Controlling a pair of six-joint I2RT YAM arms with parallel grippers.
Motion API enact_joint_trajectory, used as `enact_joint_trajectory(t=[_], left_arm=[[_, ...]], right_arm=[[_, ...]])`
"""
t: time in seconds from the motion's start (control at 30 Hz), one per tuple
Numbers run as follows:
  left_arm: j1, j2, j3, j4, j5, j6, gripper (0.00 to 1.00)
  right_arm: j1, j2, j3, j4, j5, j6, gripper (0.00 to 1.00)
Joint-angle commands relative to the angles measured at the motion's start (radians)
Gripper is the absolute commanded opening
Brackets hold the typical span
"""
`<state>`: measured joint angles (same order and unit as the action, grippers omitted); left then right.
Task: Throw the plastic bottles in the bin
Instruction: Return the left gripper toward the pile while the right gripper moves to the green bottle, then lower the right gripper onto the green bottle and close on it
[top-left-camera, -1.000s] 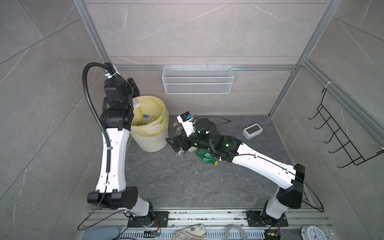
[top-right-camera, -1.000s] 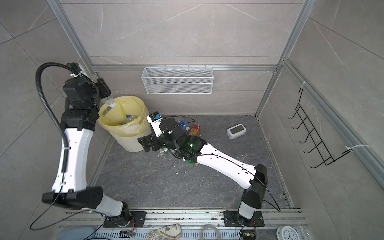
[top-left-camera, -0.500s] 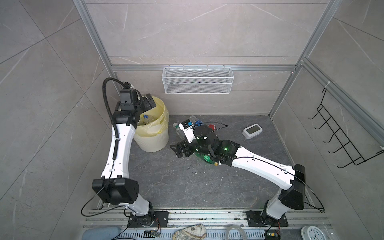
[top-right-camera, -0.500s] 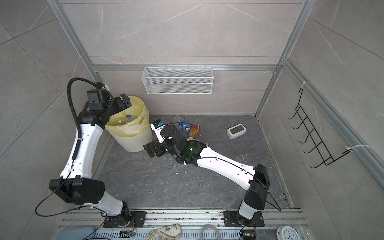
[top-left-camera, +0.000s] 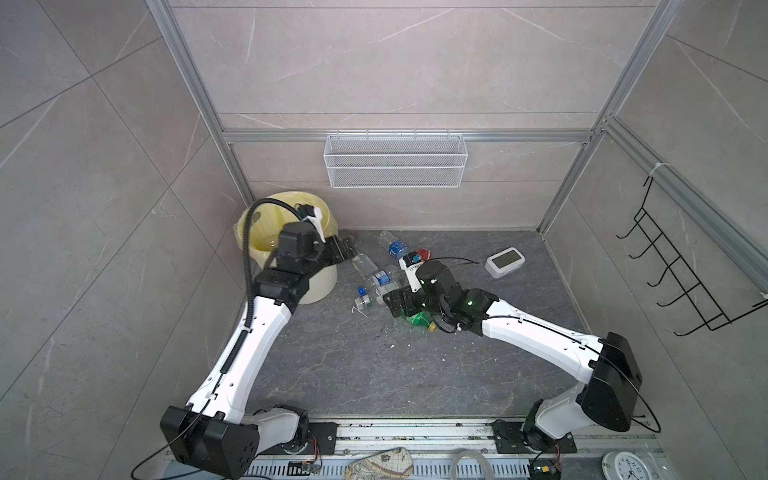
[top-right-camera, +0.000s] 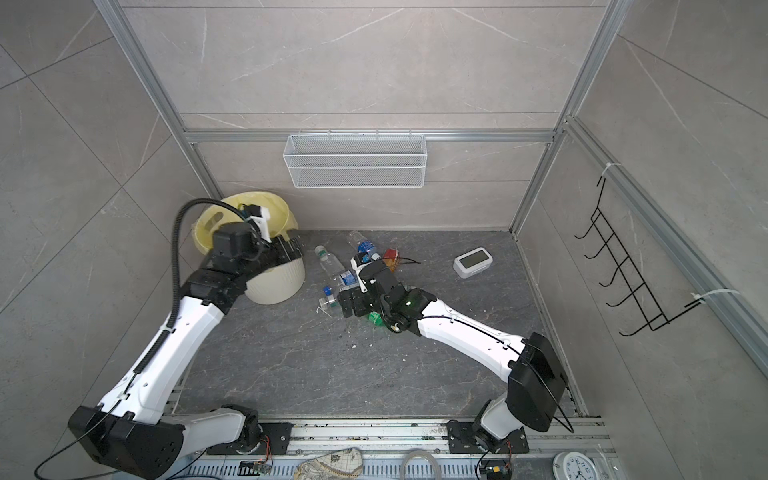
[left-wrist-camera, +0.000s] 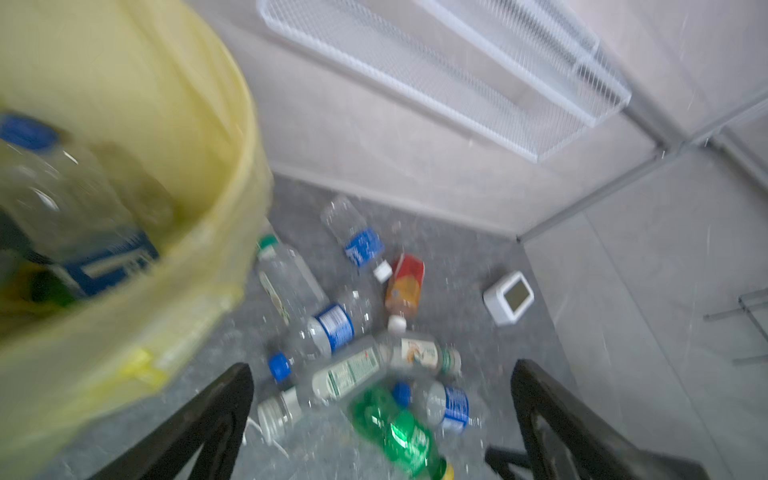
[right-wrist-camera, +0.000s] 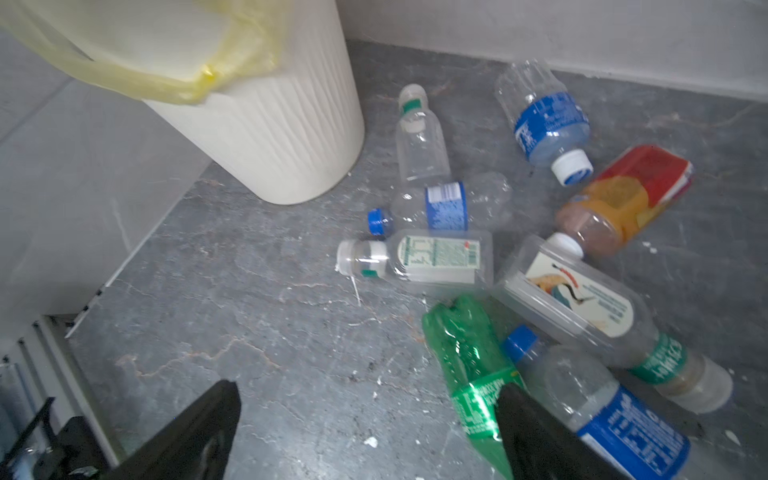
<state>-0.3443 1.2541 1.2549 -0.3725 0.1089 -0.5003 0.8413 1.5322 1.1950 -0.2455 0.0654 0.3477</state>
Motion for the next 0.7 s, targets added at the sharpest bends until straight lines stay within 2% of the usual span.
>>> enact_joint_trajectory(t=[0.0,0.23,0.37,0.67], left_arm=[[-0.063,0.005,-0.078,0.104,0.02,-0.026,1.0],[-0.116,0.026,-0.207,0.166,-0.033,-0.032,1.0],[-0.12,0.04,-0.288,0.234,-0.061,-0.115,1.0],[-0.131,0.117,-0.262,0.219,-0.005,-0.13,1.0]], right_arm=[[-0.027,-0.023,-0.094,0.074,0.017,0.014,0.99],[-0.064,0.018,-0.189,0.166,0.032,0.001,0.99],[-0.08,0.061,-0.209,0.192,0.034,0.007,0.99],[-0.095,0.114,-0.26,0.257,0.046,0.007,0.99]])
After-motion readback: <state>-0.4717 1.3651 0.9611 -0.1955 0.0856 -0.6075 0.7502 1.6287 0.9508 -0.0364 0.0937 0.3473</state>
